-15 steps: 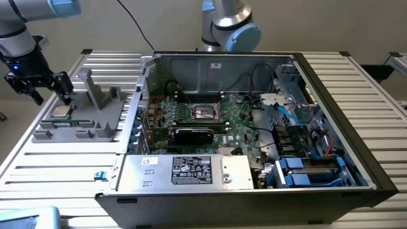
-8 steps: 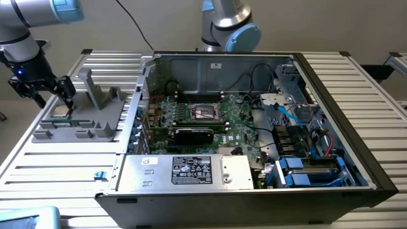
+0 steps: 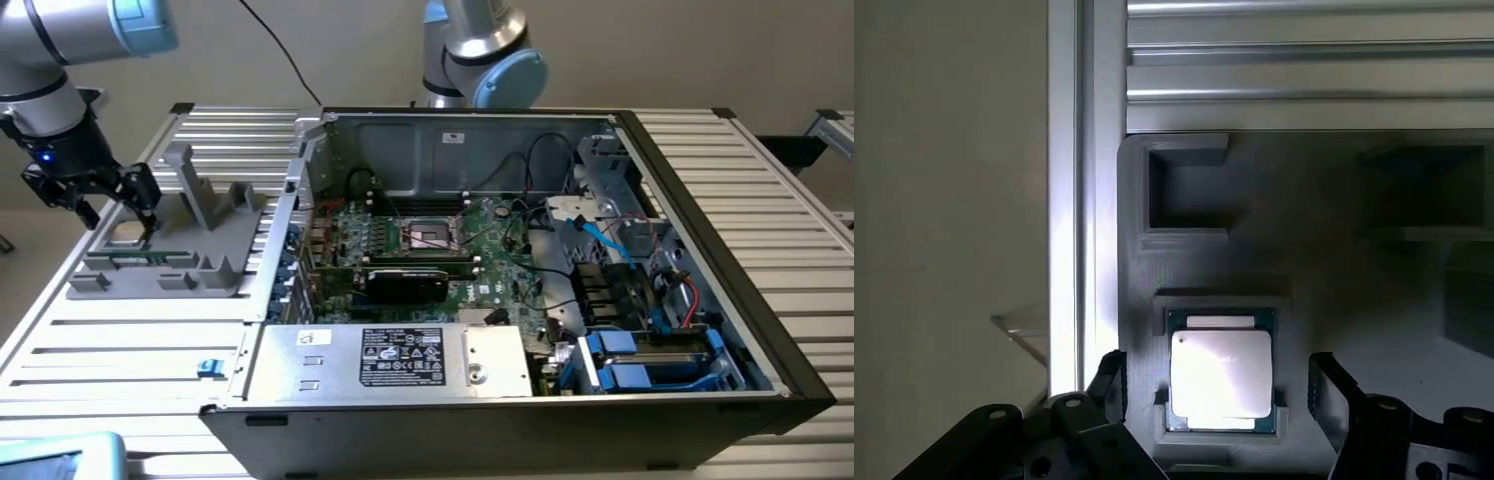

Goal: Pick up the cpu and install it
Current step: 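Pick up the cpu and move it towards the insertion slot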

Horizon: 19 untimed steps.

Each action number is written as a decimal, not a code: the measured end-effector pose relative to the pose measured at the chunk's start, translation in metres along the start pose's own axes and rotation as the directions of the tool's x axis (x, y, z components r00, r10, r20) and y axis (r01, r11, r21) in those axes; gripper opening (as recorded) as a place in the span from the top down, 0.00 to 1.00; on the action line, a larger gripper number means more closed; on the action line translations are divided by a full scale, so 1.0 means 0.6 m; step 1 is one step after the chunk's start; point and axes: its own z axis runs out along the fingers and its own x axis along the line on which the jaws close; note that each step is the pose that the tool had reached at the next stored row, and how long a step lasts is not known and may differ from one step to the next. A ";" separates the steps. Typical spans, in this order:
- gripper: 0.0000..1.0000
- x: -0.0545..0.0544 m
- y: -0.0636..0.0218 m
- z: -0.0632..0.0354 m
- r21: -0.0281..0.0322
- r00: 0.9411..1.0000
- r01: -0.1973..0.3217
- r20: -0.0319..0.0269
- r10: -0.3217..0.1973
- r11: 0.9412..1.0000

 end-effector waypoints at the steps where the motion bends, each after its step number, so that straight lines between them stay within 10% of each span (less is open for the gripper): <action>1: 0.17 0.000 0.000 0.000 0.000 1.000 0.000 0.000 0.000 1.000; 19: 0.17 -0.001 -0.003 0.018 0.000 1.000 0.000 0.000 0.000 1.000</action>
